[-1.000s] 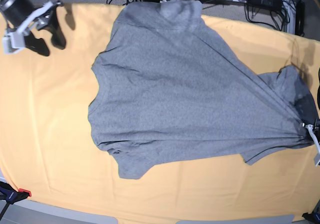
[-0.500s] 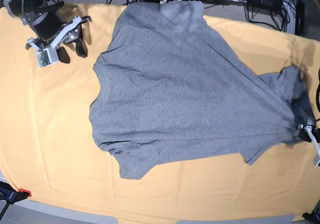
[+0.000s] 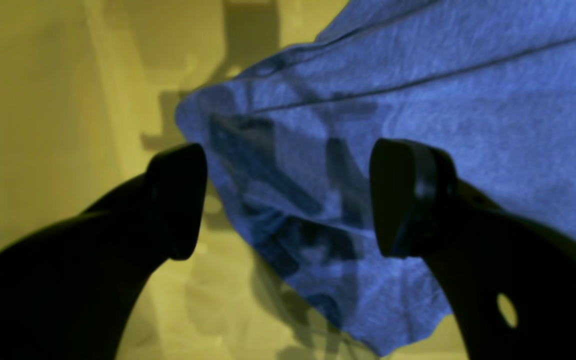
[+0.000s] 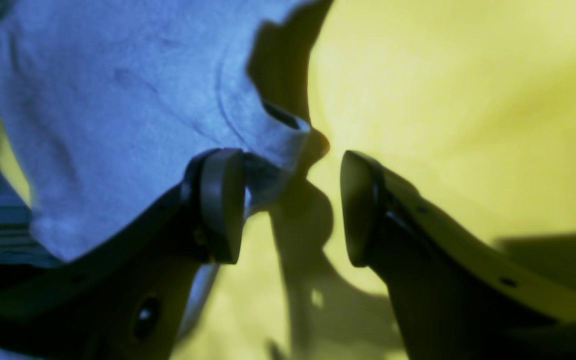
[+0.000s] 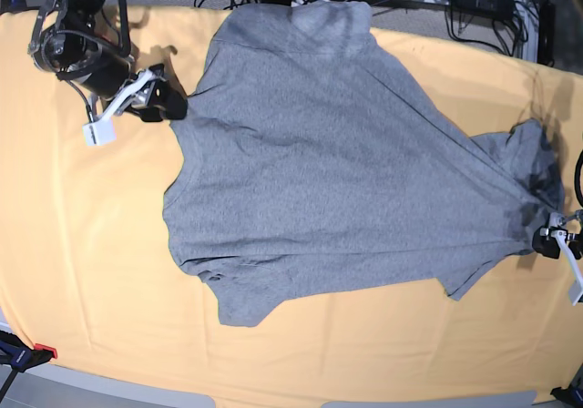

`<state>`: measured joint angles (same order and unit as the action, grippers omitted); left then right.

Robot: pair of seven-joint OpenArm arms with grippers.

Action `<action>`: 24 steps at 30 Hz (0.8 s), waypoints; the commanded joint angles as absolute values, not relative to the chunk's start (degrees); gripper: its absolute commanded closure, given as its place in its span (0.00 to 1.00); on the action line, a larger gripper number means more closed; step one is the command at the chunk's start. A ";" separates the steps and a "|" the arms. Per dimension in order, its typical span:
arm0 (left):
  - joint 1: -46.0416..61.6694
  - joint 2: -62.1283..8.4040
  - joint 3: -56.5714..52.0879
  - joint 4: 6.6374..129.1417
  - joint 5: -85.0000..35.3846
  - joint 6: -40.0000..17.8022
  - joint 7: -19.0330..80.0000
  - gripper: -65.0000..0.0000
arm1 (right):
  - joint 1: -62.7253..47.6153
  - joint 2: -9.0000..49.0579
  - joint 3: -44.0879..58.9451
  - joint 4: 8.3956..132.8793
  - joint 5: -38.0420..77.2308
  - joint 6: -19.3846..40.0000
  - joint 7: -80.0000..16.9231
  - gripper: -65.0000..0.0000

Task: Layout the t-shirt on the table in an organized manner, then fold the t-shirt properly
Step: 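Move the right gripper to the shirt's shoulder edge and grasp it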

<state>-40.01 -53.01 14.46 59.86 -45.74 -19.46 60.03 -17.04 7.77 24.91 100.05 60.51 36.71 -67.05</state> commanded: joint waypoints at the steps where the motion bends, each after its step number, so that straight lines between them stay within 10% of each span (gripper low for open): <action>1: -41.76 -54.28 13.80 60.38 -46.02 -19.25 59.35 0.24 | -16.25 8.27 25.10 99.61 63.26 38.17 -67.99 0.49; 11: -41.78 -54.24 13.80 60.38 -48.62 -19.70 59.11 0.24 | -13.47 8.29 23.57 98.08 73.71 40.00 -71.88 0.52; 17: -41.76 -53.95 13.80 60.38 -48.82 -20.53 58.92 0.24 | -11.14 8.29 20.49 99.20 73.73 40.00 -72.27 0.96; 24: -41.76 -53.95 13.80 60.38 -48.99 -20.53 58.57 0.24 | -7.75 8.27 11.31 102.00 71.96 40.00 -72.25 0.98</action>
<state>-40.01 -52.69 14.46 59.83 -48.27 -20.53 59.79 -8.51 7.92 11.00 100.92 70.54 39.51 -73.12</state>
